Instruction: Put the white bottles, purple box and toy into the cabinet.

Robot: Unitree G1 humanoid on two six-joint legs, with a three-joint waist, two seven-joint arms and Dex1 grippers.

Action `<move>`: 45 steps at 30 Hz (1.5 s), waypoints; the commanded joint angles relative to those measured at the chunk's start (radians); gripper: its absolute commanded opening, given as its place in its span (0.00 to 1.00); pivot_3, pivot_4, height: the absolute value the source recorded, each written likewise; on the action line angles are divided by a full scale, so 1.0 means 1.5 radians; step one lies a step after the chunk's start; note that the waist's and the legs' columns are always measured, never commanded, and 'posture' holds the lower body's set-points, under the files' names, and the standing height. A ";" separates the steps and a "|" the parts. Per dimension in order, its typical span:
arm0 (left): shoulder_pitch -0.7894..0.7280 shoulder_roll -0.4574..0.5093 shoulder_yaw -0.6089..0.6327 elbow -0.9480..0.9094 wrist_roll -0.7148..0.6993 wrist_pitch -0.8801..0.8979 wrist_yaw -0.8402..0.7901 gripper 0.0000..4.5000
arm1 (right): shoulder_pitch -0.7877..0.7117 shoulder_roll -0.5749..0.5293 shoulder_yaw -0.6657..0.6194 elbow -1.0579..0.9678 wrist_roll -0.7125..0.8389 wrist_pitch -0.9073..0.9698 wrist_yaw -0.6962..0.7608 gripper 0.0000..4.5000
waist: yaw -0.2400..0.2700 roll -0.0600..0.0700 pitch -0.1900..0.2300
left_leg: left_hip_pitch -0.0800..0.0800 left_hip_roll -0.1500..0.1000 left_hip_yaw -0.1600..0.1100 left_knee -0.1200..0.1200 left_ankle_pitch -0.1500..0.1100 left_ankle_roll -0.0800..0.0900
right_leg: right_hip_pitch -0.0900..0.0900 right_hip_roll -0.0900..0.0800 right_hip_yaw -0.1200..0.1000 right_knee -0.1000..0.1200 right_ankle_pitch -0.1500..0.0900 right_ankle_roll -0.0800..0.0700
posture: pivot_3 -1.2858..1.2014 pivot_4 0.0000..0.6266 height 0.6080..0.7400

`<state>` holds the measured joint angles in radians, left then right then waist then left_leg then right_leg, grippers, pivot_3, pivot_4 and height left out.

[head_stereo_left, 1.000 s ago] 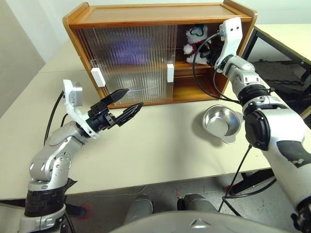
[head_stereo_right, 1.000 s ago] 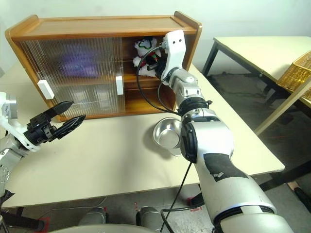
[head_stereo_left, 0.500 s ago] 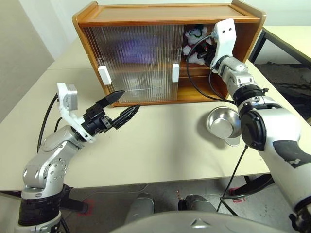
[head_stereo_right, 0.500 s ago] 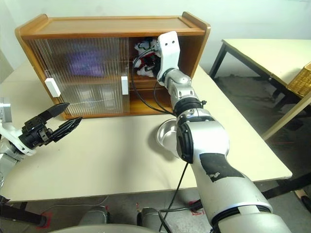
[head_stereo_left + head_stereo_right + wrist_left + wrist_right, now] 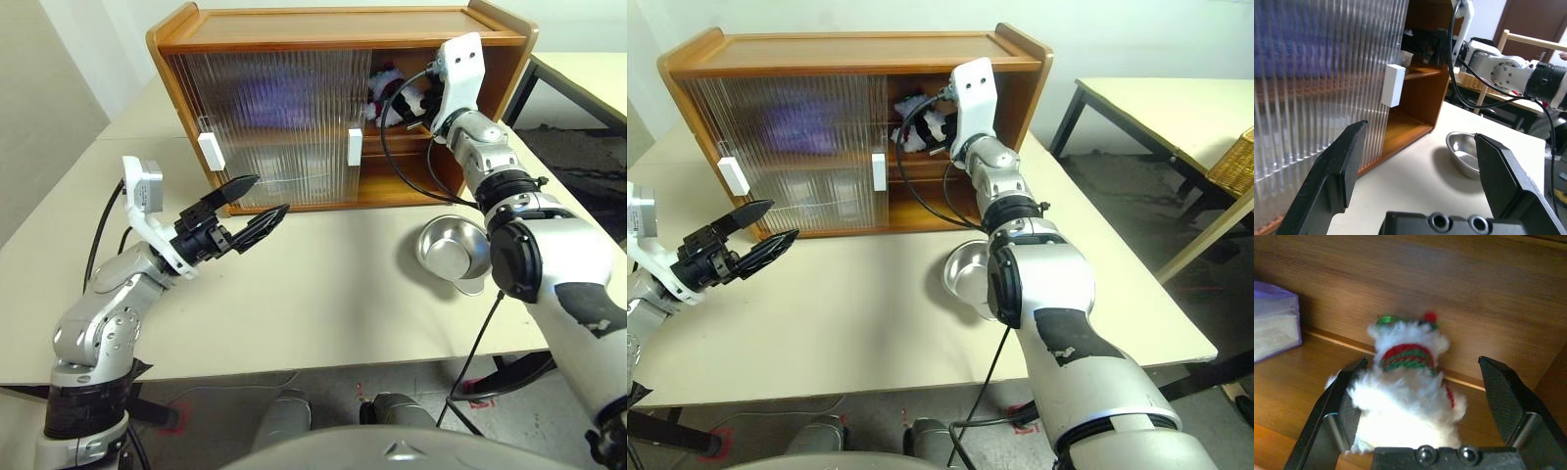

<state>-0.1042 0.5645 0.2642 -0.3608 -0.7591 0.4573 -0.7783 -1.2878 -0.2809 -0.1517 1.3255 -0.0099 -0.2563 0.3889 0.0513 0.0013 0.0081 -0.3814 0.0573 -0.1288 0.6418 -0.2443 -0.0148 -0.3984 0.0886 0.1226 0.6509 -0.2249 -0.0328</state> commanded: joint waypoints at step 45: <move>-0.077 -0.013 -0.056 0.094 0.021 -0.007 -0.070 1.00 | 0.600 -0.138 -0.268 -0.650 0.581 0.714 0.166 1.00 | -0.063 -0.001 0.001 | 0.011 -0.011 -0.002 0.011 -0.004 -0.008 | 0.018 0.000 0.002 -0.001 -0.007 0.011 | 0.50 0.00 1.00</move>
<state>-0.2198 0.5455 0.1841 -0.2291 -0.7380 0.4460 -0.8832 -0.3700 -0.5003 -0.5108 0.3125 0.8171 0.7626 0.6914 -0.0433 -0.0006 0.0103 -0.3659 0.0415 -0.1316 0.6581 -0.2507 -0.0260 -0.3713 0.0891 0.1254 0.6489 -0.2362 -0.0159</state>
